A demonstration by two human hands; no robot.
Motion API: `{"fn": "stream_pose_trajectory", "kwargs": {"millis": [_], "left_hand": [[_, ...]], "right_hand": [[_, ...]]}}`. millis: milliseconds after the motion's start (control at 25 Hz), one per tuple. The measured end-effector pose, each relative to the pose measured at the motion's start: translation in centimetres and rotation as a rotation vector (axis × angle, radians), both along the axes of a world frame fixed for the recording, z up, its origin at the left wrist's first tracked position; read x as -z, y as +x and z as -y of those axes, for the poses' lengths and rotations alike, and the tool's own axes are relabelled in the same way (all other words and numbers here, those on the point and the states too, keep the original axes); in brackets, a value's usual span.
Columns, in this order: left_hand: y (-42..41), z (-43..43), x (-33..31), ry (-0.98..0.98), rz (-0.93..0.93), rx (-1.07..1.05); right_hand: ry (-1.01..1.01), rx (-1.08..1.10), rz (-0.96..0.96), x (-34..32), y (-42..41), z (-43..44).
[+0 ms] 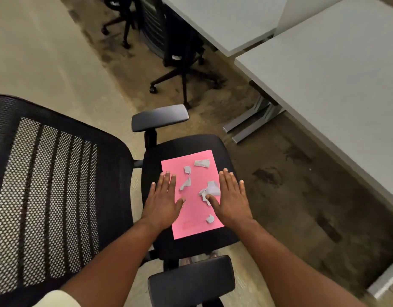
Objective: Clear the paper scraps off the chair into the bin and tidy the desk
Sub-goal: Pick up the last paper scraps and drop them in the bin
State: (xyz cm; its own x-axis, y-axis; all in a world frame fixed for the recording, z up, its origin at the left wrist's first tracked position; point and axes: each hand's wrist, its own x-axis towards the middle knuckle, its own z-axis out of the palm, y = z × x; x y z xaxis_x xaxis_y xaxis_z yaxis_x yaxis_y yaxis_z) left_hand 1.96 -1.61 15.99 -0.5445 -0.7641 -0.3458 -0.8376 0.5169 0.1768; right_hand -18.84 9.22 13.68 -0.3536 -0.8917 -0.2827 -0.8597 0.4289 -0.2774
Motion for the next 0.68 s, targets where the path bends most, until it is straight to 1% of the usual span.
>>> {"fn": "stream_pose_trajectory", "kwargs": {"millis": [160,280,480,680], "left_hand": [[-1.0,0.3,3.7,0.045,0.003,-0.013],[-1.9,0.8,7.3,0.082,0.046,-0.009],[-1.8,1.4,13.8,0.100,0.107,0.082],[-2.3,3.5,18.3,0.071,0.060,0.108]], "right_hand": [[0.022,-0.031,0.028,4.5,-0.3,1.6],[0.064,-0.046,0.052,8.3,-0.3,2.4],[0.122,-0.085,0.060,13.8,0.3,2.6],[0.114,-0.162,0.026,17.6,-0.5,3.4]]}}
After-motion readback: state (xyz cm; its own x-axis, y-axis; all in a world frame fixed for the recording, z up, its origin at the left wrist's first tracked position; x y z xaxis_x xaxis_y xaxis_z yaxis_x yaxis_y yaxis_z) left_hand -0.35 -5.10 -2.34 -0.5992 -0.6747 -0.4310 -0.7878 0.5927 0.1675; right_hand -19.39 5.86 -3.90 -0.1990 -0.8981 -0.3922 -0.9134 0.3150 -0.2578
